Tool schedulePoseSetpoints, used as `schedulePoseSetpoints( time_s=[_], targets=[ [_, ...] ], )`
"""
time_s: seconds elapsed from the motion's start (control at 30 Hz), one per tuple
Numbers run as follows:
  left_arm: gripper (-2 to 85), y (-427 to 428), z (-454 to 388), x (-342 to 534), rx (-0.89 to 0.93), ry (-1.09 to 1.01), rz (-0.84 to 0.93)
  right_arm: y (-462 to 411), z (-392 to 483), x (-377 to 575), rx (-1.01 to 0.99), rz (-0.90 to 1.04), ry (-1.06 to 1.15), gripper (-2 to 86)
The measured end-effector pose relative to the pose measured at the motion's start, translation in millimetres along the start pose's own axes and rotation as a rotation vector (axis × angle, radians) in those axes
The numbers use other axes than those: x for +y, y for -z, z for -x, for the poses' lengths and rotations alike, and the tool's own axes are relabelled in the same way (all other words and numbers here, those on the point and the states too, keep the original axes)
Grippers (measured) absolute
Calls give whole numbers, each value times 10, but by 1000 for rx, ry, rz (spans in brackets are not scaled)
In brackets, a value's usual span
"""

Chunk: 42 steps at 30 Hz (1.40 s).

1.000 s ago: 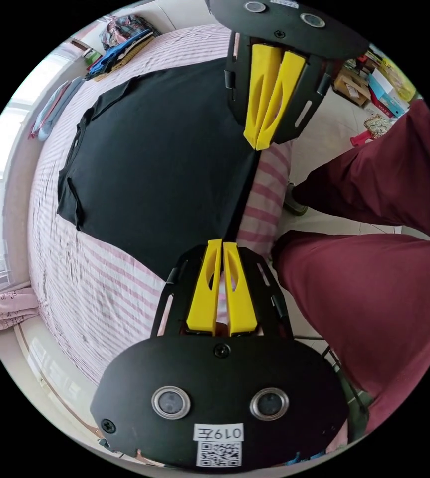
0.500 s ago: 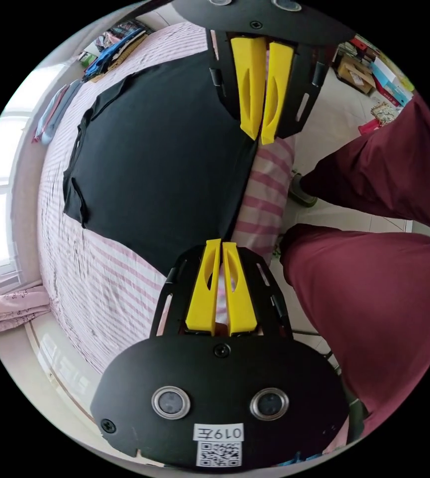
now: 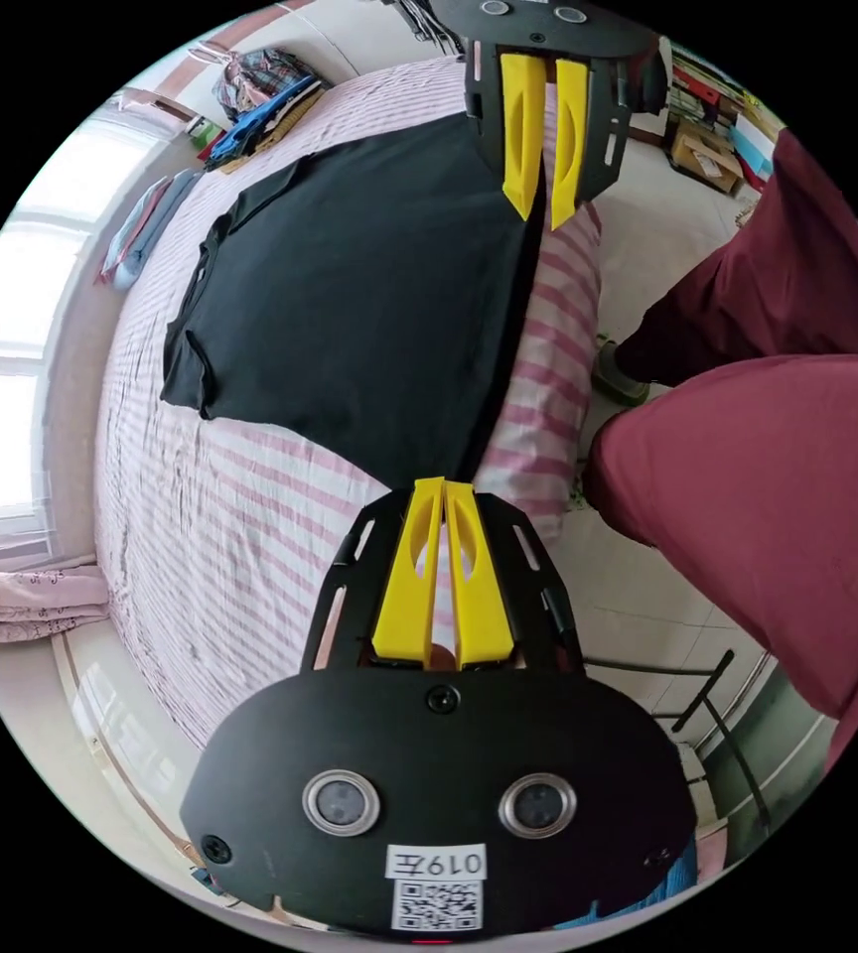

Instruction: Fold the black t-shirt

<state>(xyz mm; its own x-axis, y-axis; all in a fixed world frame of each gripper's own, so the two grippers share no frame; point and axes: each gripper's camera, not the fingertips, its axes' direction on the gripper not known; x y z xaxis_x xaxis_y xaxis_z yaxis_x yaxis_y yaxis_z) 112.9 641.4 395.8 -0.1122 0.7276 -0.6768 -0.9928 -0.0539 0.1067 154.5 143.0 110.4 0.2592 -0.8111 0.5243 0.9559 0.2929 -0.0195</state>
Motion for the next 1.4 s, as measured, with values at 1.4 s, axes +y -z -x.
schedulePoseSetpoints(
  time_s=[1.4],
  targets=[
    [2,-1167,1043,112,208,59,-1,-689,-493,-399,-14,-144,-84,0]
  ],
)
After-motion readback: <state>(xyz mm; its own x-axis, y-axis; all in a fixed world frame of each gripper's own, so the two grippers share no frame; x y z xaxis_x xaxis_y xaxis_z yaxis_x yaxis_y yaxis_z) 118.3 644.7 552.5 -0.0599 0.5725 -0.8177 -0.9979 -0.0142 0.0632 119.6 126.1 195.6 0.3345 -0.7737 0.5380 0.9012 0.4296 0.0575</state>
